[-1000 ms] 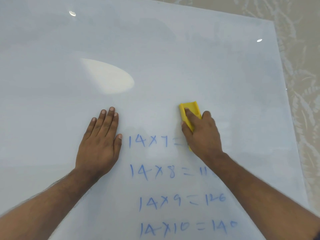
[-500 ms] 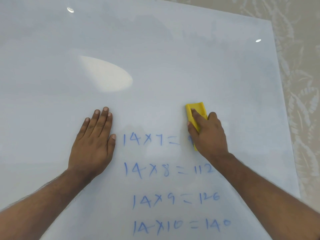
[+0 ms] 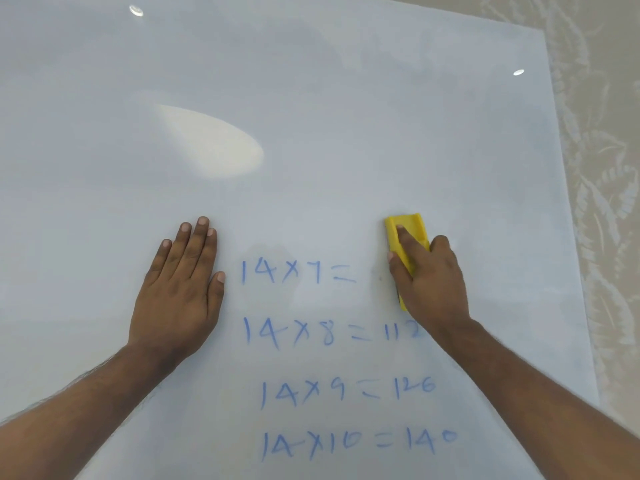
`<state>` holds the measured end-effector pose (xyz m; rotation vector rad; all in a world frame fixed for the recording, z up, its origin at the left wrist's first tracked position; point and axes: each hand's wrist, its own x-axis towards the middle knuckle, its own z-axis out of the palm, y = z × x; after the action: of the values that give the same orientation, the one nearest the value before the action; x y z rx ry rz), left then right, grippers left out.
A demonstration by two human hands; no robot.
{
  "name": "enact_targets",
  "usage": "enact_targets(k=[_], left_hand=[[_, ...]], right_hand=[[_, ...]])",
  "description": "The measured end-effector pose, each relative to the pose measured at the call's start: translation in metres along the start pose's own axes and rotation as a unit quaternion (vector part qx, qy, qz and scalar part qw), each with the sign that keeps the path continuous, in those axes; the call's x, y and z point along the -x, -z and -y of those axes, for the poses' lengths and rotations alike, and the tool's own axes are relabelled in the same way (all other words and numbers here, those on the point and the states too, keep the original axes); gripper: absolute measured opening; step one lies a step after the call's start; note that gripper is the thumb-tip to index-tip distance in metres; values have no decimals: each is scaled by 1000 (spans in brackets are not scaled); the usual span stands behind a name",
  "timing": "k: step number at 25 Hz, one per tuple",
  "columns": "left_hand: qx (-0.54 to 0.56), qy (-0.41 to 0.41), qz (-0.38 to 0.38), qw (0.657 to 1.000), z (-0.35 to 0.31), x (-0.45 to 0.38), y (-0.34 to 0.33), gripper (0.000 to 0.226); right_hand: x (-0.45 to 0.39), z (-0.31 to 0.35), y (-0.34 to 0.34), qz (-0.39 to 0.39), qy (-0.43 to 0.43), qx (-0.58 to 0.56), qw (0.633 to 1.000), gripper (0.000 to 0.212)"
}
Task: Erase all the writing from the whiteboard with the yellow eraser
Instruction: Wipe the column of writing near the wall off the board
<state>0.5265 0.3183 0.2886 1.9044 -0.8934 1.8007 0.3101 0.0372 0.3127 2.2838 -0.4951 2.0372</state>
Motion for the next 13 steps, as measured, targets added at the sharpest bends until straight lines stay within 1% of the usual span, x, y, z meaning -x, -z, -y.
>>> enact_targets(k=[1, 4, 6, 8, 10, 12, 13], left_hand=[[1, 0, 2, 1000, 0, 1, 0, 63], [1, -1, 7, 1000, 2, 5, 0, 63], [2, -2, 9, 1000, 2, 8, 1, 64], [3, -4, 8, 1000, 2, 10, 2, 64], [4, -3, 6, 1000, 1, 12, 2, 63], [5, 0, 5, 1000, 0, 13, 2, 63], [7, 1, 6, 1000, 0, 14, 2, 63]], right_hand=[[4, 7, -1, 4, 16, 1, 1000, 47], [44, 10, -3, 29, 103, 19, 994, 46], [69, -4, 0, 48, 123, 37, 991, 47], [75, -23, 5, 39, 105, 53, 992, 48], [66, -32, 7, 23, 47, 45, 998, 46], [54, -28, 4, 16, -3, 19, 1000, 46], [52, -21, 2, 14, -11, 8, 1000, 47]])
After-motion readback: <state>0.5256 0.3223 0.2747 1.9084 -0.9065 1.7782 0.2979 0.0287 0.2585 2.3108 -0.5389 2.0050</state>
